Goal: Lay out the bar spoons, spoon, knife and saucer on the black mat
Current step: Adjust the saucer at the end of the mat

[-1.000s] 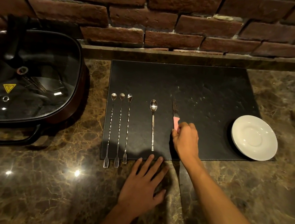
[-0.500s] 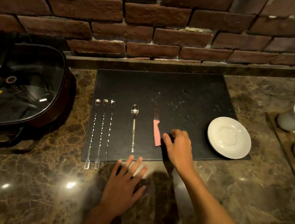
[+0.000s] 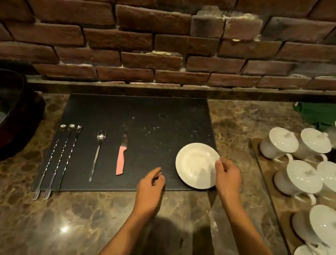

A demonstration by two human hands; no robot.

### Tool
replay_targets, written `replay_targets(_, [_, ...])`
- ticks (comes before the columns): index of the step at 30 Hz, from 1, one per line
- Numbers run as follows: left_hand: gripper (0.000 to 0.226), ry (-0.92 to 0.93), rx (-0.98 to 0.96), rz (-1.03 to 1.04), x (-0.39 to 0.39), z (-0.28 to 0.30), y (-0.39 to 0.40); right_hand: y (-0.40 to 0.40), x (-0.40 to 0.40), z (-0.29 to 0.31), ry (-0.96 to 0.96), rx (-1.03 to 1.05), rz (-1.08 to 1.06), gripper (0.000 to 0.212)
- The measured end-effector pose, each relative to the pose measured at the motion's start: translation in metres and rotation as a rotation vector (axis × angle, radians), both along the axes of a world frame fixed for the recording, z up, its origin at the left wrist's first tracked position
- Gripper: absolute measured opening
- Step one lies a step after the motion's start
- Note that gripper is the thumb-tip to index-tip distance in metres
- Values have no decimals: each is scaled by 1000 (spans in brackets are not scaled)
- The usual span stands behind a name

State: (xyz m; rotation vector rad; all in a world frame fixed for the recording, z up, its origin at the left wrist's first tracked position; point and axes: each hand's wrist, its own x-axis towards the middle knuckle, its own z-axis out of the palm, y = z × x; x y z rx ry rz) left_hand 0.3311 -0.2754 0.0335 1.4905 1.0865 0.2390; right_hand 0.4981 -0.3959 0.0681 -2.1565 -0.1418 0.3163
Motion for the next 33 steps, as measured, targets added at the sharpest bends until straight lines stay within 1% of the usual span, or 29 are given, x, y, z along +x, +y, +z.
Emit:
replay_targets(3, [36,13,-104,54,41,1,-1,-9,29,-11,61,6,12,24])
replay_targets(5, [27,-7,-189,123,58,2,-2,-11,40,-20,78,-29,57,27])
replay_targets(7, [53,-28,-239,159,70,-1,-3,-11,45,-29,90,-61,101,28])
replay_targets(8, [59,-40,-245,175,74,-2,-5,-12,48,-33,102,-65,108,29])
replay_targets(9, [60,-39,-254,194,76,-2,-7,-12,50,-38,113,-59,110,29])
replay_targets(15, [43,-66,-195,216,80,-3,-10,-12,57,-61,180,-24,75,22])
replay_targets(17, [39,-55,-192,233,83,-2,-8,-10,59,-64,210,-31,54,27])
replay_targets(19, [42,-25,-196,263,86,-3,-6,-7,62,-66,226,-51,31,32])
replay_targets(23, [34,-50,-187,283,89,-1,2,4,63,-63,213,-19,-2,22])
replay_targets(27, [35,-62,-118,302,90,2,29,33,65,-57,251,44,20,28])
replay_targets(29, [37,-62,-96,300,92,3,45,49,69,-56,256,50,58,25])
replay_targets(33, [52,-40,-89,307,97,2,70,75,74,-56,240,73,88,23])
